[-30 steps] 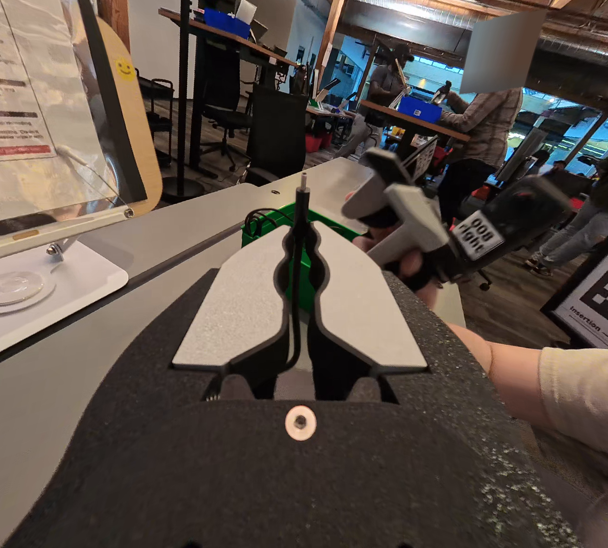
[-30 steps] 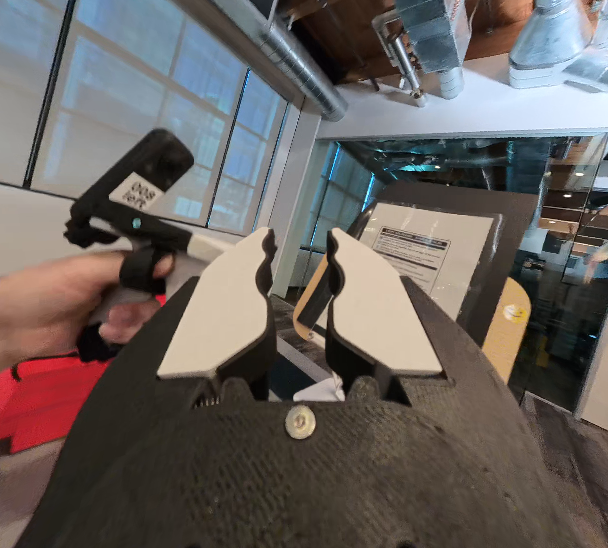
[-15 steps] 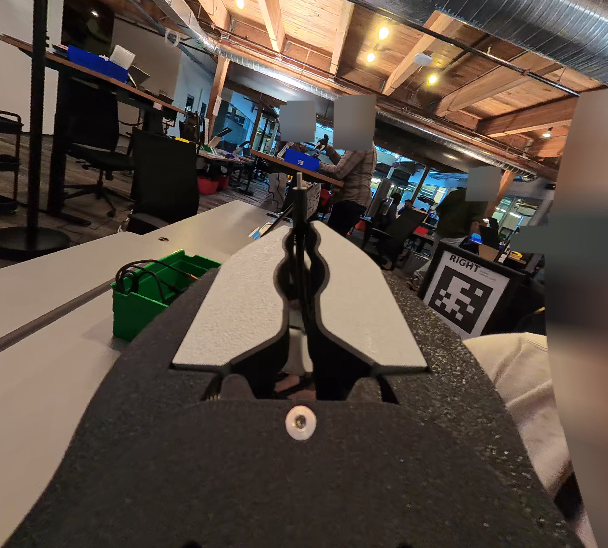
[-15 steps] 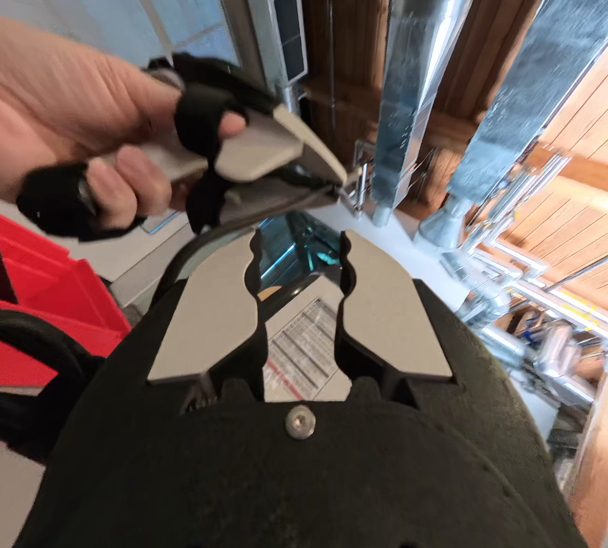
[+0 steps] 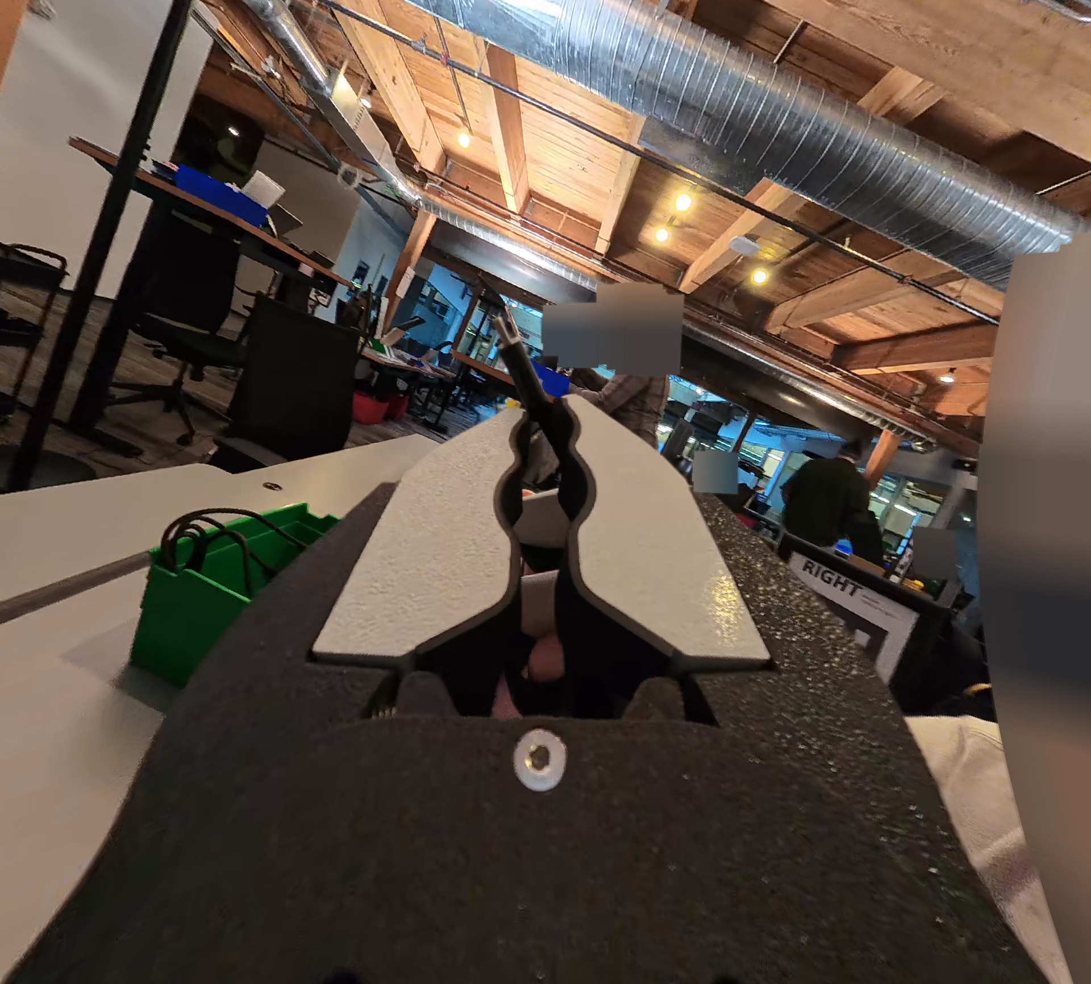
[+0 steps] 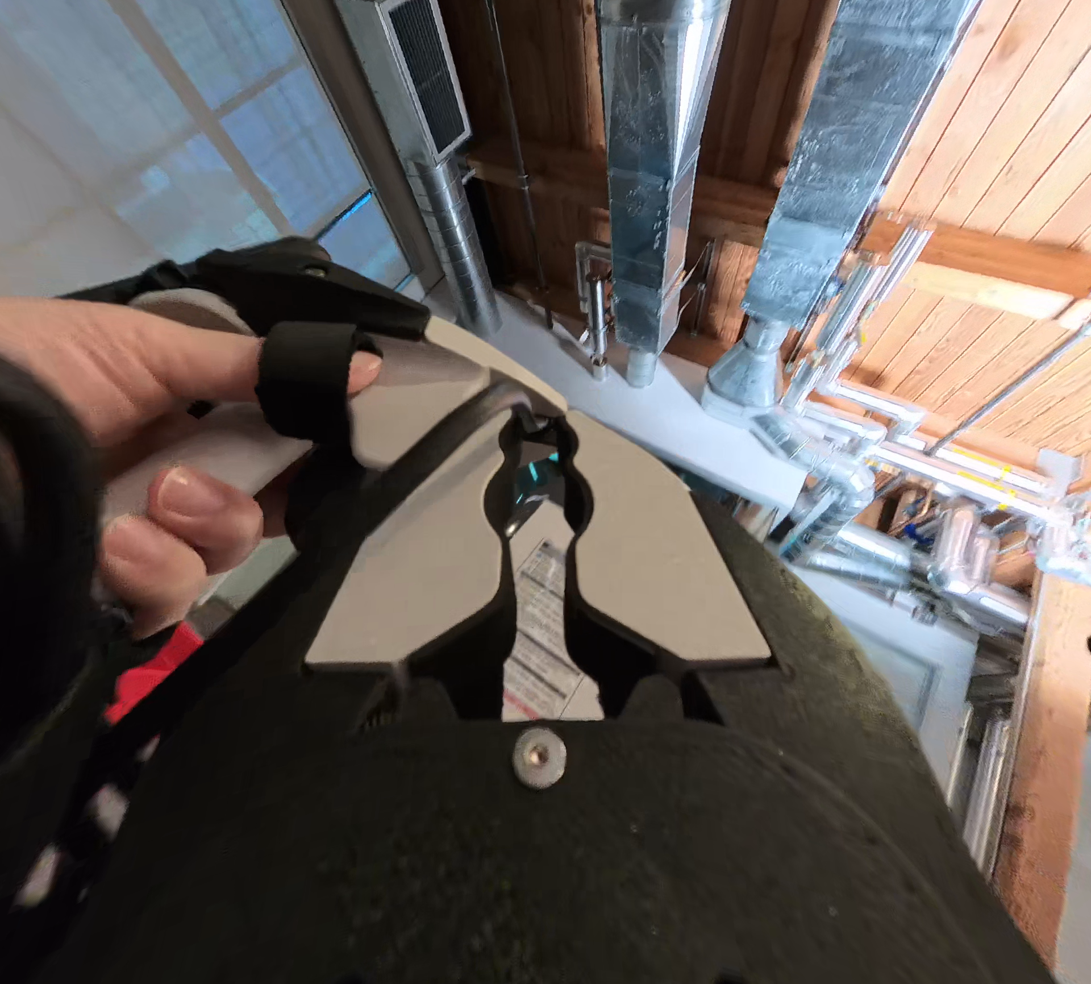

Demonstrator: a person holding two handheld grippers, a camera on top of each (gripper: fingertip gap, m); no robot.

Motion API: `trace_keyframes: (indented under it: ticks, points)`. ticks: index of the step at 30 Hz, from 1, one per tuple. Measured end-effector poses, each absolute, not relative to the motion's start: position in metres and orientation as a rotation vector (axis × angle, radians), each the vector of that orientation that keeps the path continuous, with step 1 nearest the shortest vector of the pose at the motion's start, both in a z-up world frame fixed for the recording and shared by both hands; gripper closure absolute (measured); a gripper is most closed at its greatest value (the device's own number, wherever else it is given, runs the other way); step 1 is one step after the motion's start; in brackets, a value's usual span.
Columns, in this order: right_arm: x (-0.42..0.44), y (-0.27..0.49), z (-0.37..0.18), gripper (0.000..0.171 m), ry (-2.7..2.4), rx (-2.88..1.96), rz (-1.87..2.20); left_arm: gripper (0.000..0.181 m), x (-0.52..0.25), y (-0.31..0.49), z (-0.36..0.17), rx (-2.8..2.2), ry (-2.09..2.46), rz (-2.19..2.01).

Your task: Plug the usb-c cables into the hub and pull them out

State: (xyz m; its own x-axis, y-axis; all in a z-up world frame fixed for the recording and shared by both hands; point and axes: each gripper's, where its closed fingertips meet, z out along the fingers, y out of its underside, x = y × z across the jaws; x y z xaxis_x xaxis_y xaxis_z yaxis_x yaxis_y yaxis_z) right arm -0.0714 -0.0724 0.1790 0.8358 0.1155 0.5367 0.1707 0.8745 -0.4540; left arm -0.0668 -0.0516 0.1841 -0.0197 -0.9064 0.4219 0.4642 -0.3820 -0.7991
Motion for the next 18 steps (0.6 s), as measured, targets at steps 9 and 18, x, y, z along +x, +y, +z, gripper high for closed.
trace_keyframes:
  ticks: [9,18]
  points:
    - [-0.072,-0.060,0.182,0.166,-0.658,-0.698,0.309,0.173,-0.073,-0.050,0.188,-1.134,0.533,-1.632]
    - [-0.065,-0.059,0.183,0.166,-0.830,-0.652,0.250,0.148,-0.086,-0.040,0.187,-1.194,0.550,-1.816]
